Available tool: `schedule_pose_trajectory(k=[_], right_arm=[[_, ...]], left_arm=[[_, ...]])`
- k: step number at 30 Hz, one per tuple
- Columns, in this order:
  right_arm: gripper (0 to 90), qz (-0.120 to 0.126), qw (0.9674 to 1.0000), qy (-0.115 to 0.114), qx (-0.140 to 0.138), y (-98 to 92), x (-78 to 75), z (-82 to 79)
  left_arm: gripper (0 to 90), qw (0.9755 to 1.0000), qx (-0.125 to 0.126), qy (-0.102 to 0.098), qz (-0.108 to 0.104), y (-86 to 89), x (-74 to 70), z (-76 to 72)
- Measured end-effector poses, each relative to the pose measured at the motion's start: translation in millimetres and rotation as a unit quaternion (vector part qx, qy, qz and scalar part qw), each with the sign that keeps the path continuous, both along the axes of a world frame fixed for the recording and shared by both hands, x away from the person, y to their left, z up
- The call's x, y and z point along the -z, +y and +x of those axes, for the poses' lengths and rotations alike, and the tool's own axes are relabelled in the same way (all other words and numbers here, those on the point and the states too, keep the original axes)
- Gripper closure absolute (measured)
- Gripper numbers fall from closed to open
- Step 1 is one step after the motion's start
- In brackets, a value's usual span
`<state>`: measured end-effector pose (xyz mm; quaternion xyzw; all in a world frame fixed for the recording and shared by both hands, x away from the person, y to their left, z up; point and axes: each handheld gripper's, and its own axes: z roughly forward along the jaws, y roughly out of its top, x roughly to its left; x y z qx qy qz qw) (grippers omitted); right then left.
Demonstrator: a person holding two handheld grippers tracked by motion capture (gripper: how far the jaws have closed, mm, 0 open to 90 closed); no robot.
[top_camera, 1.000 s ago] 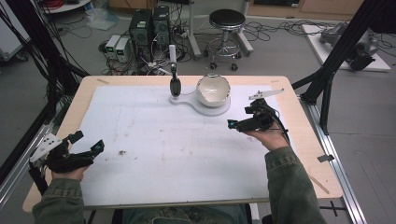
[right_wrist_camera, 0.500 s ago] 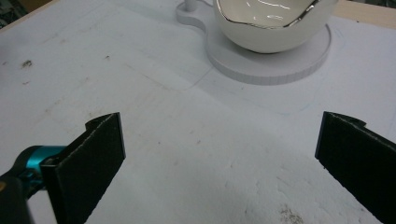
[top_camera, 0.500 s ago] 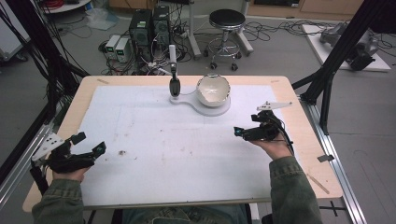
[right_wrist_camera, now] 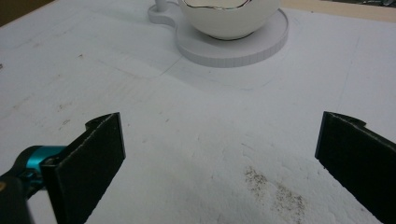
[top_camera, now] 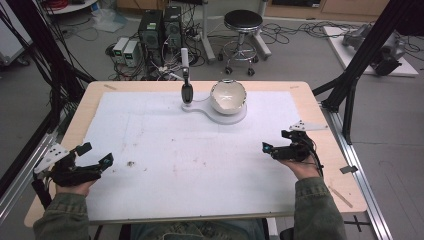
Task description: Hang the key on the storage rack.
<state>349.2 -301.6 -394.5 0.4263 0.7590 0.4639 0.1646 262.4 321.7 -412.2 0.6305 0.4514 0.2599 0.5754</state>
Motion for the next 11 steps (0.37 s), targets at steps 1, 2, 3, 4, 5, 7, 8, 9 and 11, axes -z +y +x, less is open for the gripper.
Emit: schedule_pose_trajectory(k=[1, 2, 3, 4, 5, 7, 8, 9, 11], right_arm=[[0.5, 0.003, 1.0, -0.004, 0.002, -1.8, 2.1, -1.3], [0.5, 0.005, 0.9999, -0.009, 0.004, -3.4, 4.0, -3.3], [0.5, 0.008, 0.9998, -0.014, 0.009, -4.7, 5.9, -5.6], [0.5, 0.009, 0.9997, -0.019, 0.012, -6.0, 7.5, -6.8], [0.5, 0.013, 0.9996, -0.018, 0.016, -7.6, 9.9, -8.9], [0.5, 0.009, 0.9995, -0.02, 0.022, -9.5, 13.4, -10.8], [0.5, 0.011, 0.9995, -0.017, 0.023, -9.9, 14.8, -11.7], [0.5, 0.012, 0.9995, -0.016, 0.024, -10.2, 15.9, -12.4], [0.5, 0.009, 0.9994, -0.02, 0.025, -10.5, 16.8, -12.8]], left_arm=[[1.7, 1.0, 0.0, -0.001, 0.0, 0.0, 0.1, 0.0], [1.7, 1.0, 0.0, -0.001, 0.0, 0.0, 0.0, -0.1], [1.7, 1.0, 0.0, -0.001, -0.001, -0.1, 0.0, -0.2], [1.7, 1.0, 0.0, -0.001, 0.0, 0.1, 0.2, 0.0], [1.7, 1.0, 0.0, -0.001, 0.0, 0.1, 0.1, -0.1], [1.7, 1.0, 0.0, -0.001, 0.0, 0.0, 0.2, 0.0], [1.7, 1.0, 0.001, -0.001, 0.0, 0.0, 0.2, 0.0], [1.7, 1.0, 0.001, 0.0, 0.0, 0.0, 0.2, 0.0], [1.7, 1.0, 0.0, 0.0, 0.0, 0.1, 0.2, 0.1]])
